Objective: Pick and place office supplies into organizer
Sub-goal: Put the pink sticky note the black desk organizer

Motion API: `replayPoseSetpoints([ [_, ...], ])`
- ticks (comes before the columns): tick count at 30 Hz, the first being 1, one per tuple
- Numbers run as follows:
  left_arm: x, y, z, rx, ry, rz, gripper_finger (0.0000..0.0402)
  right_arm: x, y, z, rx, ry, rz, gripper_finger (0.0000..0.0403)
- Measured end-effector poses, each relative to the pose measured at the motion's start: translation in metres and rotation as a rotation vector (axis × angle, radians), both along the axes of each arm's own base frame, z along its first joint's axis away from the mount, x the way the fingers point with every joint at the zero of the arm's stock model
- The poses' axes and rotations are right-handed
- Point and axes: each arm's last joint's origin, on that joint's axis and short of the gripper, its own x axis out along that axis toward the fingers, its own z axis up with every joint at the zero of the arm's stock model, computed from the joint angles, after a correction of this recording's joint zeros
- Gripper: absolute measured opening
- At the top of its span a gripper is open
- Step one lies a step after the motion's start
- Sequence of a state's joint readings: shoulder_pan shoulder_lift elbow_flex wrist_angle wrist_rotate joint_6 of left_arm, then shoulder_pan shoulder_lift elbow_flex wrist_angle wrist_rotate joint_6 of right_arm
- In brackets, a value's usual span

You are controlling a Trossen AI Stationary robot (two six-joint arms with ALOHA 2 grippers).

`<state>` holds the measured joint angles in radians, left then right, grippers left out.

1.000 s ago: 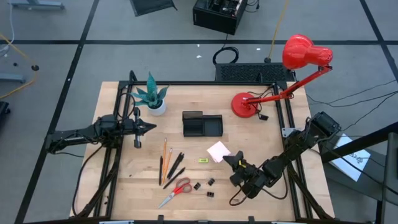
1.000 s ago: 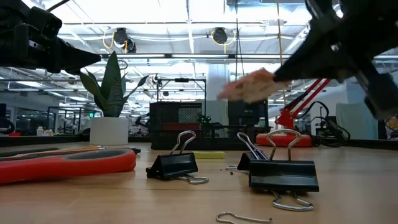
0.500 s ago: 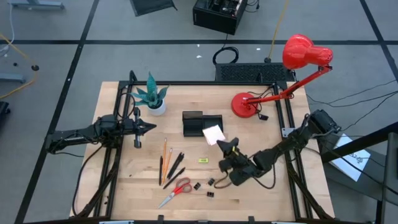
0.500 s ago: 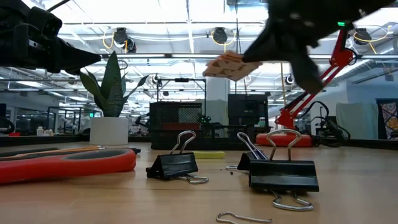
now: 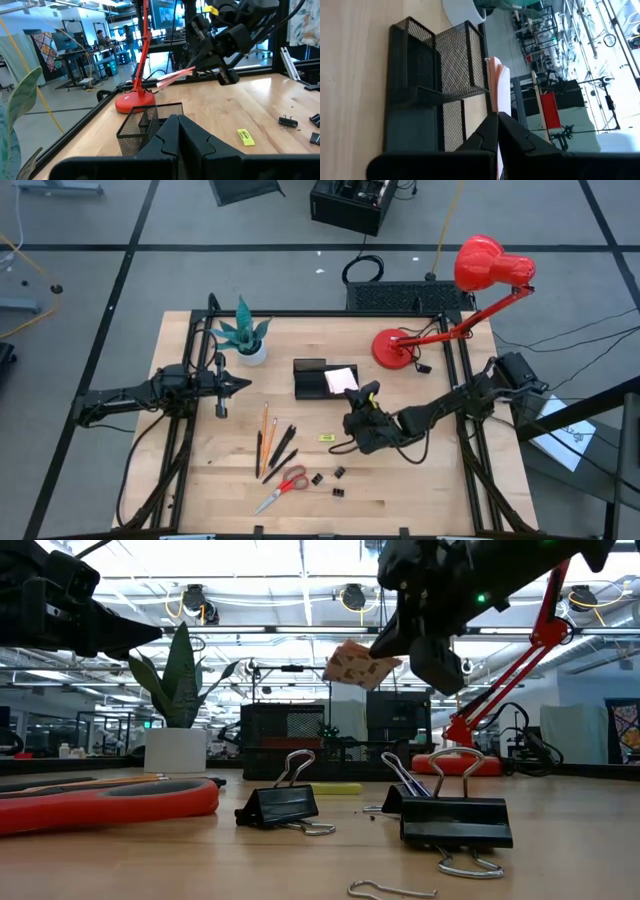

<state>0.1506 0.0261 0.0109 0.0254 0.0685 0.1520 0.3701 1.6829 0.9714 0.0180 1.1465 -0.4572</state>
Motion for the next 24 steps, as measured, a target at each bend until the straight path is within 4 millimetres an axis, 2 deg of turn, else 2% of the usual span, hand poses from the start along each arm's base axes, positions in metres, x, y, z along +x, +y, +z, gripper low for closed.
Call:
replayPoseSetpoints([
  [6, 0.0, 0.0, 0.0, 0.0, 0.0, 0.0, 0.0008, 0.004, -0.016, -0.005, 0.101, 0.043, 0.02, 0.0],
  [10, 0.0, 0.0, 0.0, -0.001, 0.0, 0.0, 0.0008, 0.001, -0.026, -0.009, 0.1, 0.088, -0.023, 0.0],
  [24, 0.0, 0.0, 0.0, 0.0, -0.001, 0.0, 0.0008, 0.001, -0.042, -0.016, 0.282, 0.094, -0.044, 0.0],
])
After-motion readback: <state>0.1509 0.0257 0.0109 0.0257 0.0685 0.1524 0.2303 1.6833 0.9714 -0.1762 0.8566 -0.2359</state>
